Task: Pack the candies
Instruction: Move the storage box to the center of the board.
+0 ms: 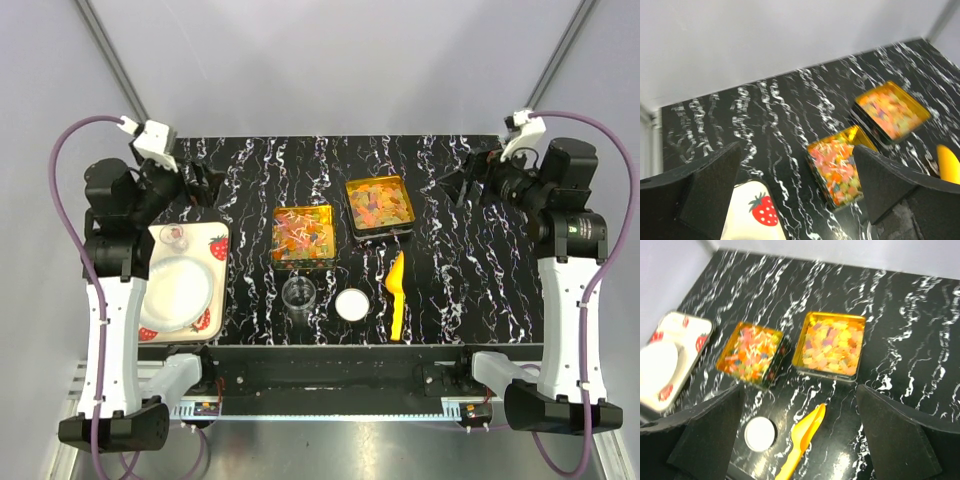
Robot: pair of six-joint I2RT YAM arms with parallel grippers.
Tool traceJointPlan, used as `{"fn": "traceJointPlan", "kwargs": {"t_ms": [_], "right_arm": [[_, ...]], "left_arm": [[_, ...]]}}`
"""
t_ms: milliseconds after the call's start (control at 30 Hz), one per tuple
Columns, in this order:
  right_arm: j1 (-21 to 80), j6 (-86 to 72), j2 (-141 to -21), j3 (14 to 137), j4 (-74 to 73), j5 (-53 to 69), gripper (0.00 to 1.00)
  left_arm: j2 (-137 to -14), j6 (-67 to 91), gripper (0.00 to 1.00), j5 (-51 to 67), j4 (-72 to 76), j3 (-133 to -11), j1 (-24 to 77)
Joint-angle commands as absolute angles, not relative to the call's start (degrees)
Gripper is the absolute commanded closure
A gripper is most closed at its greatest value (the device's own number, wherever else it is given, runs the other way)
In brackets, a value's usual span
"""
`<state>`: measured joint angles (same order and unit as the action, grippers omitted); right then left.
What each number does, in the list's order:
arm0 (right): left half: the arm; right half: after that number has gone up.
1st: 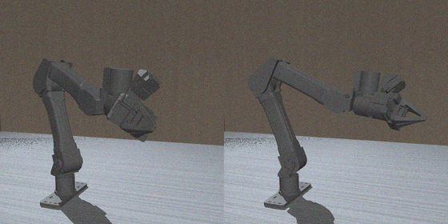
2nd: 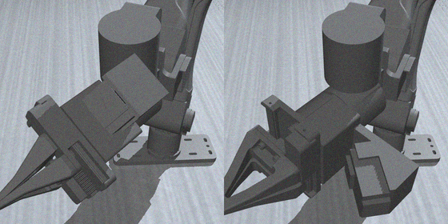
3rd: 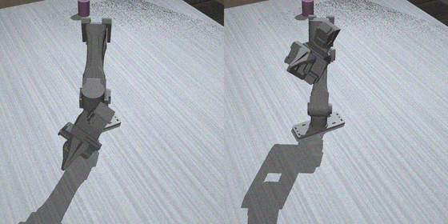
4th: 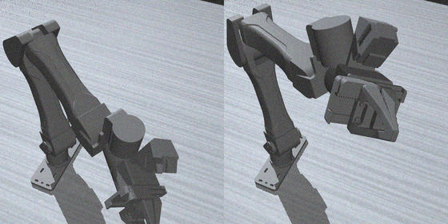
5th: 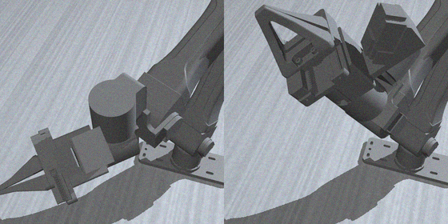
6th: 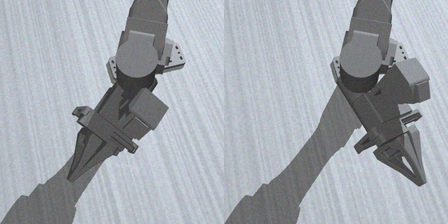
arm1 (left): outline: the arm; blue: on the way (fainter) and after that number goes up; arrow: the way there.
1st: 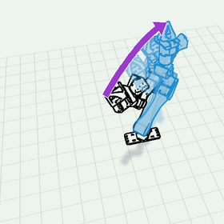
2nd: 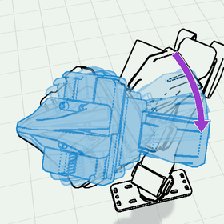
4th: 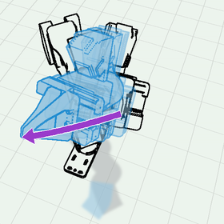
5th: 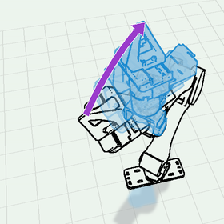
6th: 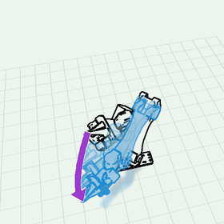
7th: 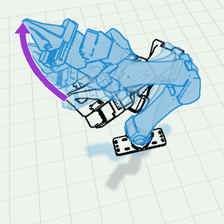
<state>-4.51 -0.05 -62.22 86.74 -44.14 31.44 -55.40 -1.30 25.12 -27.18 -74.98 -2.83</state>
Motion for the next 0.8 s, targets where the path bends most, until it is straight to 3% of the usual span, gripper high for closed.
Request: {"fn": "traceJointPlan", "kwargs": {"t_ms": [0, 767], "right_arm": [[-4.48, 7.90, -62.67, 83.16, -43.50, 38.85, 0.00], [-4.48, 30.14, -60.64, 65.13, -49.39, 30.42, 0.01]], "left_arm": [[-56.69, -6.94, 0.01, 35.68, -25.23, -72.34, -2.73], [-73.46, -17.93, 0.01, 23.82, -23.56, -71.37, 12.30]]}}
